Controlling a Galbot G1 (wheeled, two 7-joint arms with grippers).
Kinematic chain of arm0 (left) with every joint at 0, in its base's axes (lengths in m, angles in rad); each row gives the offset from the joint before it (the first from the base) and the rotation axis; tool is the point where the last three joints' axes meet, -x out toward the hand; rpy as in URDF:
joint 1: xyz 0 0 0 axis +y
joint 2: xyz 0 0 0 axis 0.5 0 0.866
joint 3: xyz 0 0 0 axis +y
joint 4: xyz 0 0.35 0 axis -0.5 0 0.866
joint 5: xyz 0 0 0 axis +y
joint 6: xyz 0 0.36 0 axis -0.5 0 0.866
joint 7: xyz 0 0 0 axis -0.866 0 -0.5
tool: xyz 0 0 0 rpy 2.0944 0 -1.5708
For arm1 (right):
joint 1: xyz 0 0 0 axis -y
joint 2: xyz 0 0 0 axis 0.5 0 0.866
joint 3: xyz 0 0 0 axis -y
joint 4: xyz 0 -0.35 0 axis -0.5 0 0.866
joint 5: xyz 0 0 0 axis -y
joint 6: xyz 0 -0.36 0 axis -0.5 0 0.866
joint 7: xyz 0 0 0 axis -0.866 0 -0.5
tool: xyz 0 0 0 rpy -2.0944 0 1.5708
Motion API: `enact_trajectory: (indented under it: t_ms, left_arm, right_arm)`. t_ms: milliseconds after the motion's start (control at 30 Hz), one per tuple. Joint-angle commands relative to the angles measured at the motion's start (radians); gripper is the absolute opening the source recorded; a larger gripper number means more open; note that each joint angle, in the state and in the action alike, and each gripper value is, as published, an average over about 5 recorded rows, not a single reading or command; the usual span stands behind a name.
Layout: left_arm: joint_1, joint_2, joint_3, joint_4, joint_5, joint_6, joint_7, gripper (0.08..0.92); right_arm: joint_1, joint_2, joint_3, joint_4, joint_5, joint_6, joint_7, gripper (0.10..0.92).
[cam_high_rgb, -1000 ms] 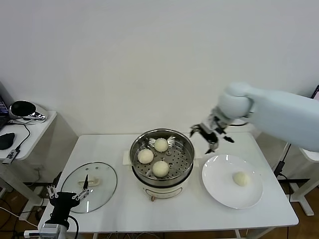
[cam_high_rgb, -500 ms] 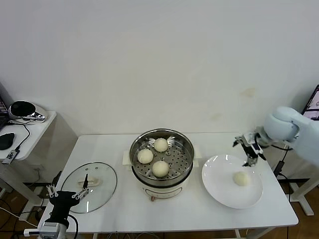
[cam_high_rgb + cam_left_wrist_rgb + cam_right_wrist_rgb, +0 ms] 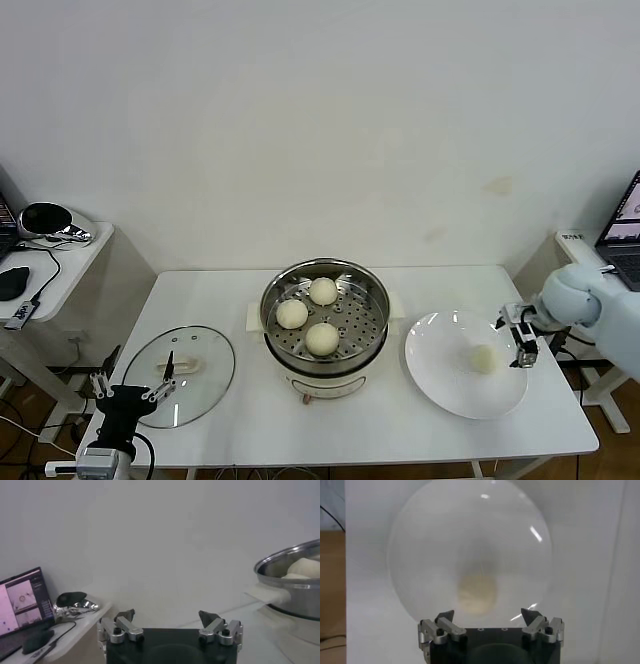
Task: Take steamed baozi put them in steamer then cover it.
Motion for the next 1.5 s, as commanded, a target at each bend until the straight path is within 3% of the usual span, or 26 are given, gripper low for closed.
enact_trajectory:
  t_ms: [33,567,1200,1500]
  left_arm:
    - [0.002,-0.001,-0.003,-0.001,0.001,0.001,0.000,0.823]
    - [0.001,0.000,-0.005,0.009,0.000,-0.001,0.000,0.823]
    - [0.003,-0.005,-0.003,0.003,0.001,-0.001,-0.001,0.823]
    - [-0.003,-0.002,-0.002,-0.001,0.001,0.004,0.000,0.823]
  right_arm:
    - [-0.127,0.083,0.096,-0.118,-0.039,-0.004,0.013,0.823]
    - [-0.134,0.155,0.100,-0.174,-0.050,-0.012,0.026,0.814]
    - [-0.102,0.146,0.089,-0.161,-0.042,-0.017,0.006,0.627]
    - [0.190,0.076,-0.102,-0.060,0.110,-0.052,-0.018,0.592]
